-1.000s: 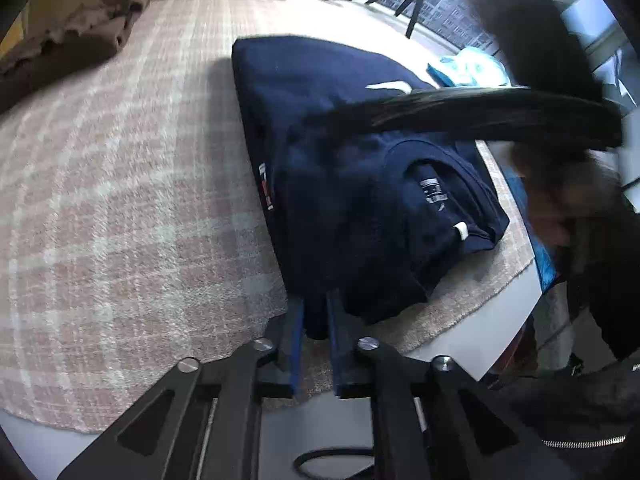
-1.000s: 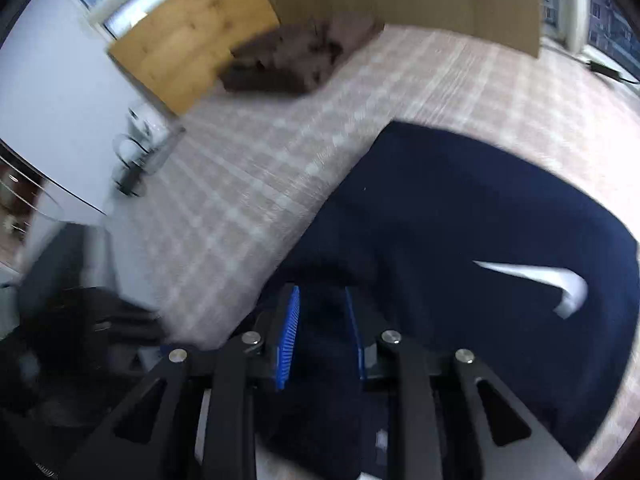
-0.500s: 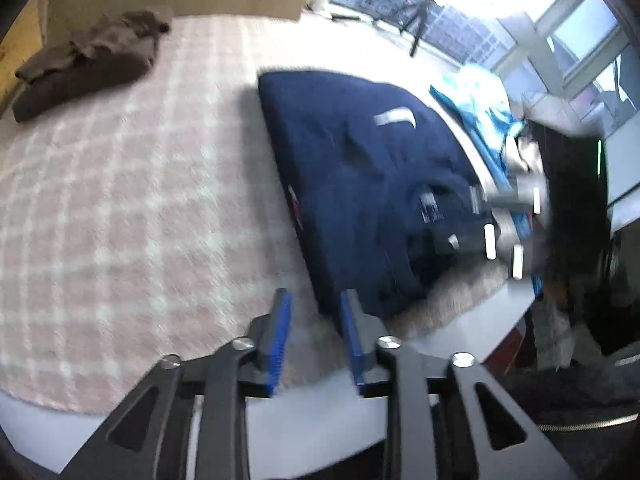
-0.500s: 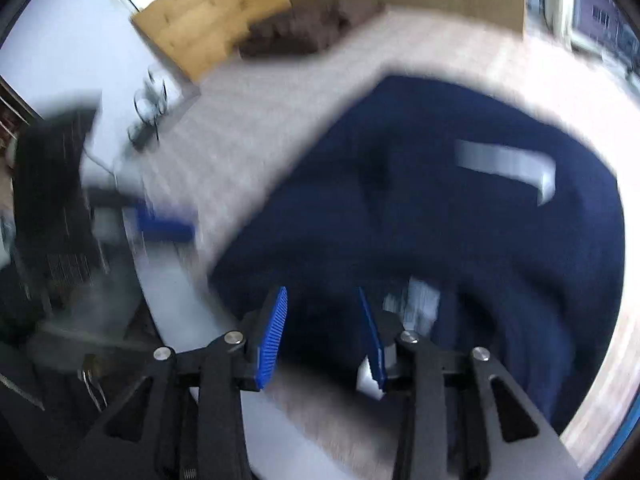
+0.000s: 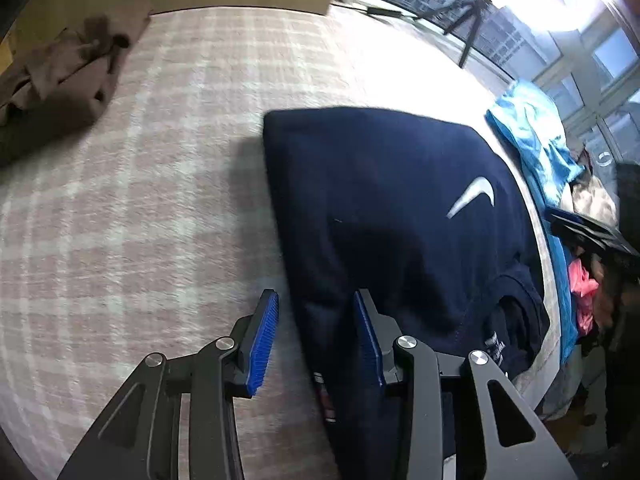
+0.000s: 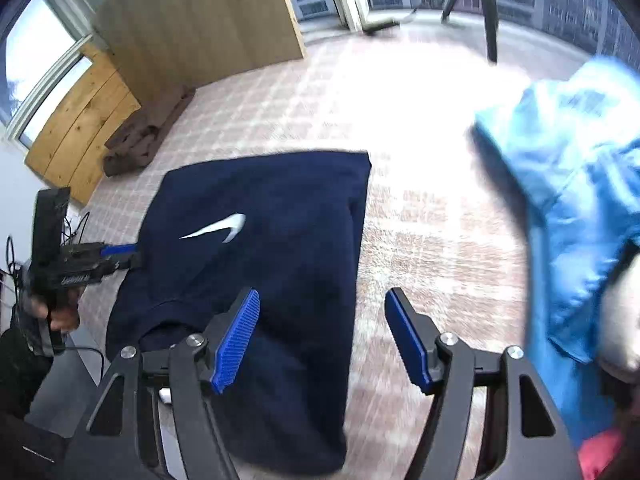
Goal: Fold clothes
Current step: 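Grasp the folded sweatshirt edge with both grippers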
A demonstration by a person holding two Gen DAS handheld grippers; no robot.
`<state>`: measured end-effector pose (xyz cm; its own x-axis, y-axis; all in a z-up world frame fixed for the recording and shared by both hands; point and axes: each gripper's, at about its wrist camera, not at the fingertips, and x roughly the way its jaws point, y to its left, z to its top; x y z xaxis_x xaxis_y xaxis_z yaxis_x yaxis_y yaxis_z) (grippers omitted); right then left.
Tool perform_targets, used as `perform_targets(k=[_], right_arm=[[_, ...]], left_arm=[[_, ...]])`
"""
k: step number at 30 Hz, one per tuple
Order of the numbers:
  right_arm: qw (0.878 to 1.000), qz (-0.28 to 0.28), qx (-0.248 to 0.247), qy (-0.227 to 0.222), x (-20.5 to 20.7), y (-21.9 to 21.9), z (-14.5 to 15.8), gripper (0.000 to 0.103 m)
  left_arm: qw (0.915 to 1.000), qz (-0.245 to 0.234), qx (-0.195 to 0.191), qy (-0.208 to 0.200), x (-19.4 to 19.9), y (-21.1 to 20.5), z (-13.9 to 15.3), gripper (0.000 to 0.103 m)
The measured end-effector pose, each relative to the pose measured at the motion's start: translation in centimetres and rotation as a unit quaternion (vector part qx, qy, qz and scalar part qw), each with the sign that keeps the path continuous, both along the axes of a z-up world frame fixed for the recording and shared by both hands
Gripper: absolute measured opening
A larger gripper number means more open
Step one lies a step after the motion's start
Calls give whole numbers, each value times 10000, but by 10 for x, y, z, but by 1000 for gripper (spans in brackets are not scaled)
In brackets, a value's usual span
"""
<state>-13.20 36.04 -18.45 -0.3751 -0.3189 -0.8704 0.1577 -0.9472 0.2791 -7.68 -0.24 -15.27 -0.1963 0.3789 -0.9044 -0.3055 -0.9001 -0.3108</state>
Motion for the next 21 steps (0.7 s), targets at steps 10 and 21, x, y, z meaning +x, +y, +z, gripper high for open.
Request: perform_targets(k=[10,21], right_arm=[[9987,435,253,-68,-1,-12,-28,61],[9968,761,230,51,2,-26,-30,24]], left_arm=[[9989,-270,-387,23,-4,33,-5,44],[9949,-447,-875,213,-5,67,-9,30]])
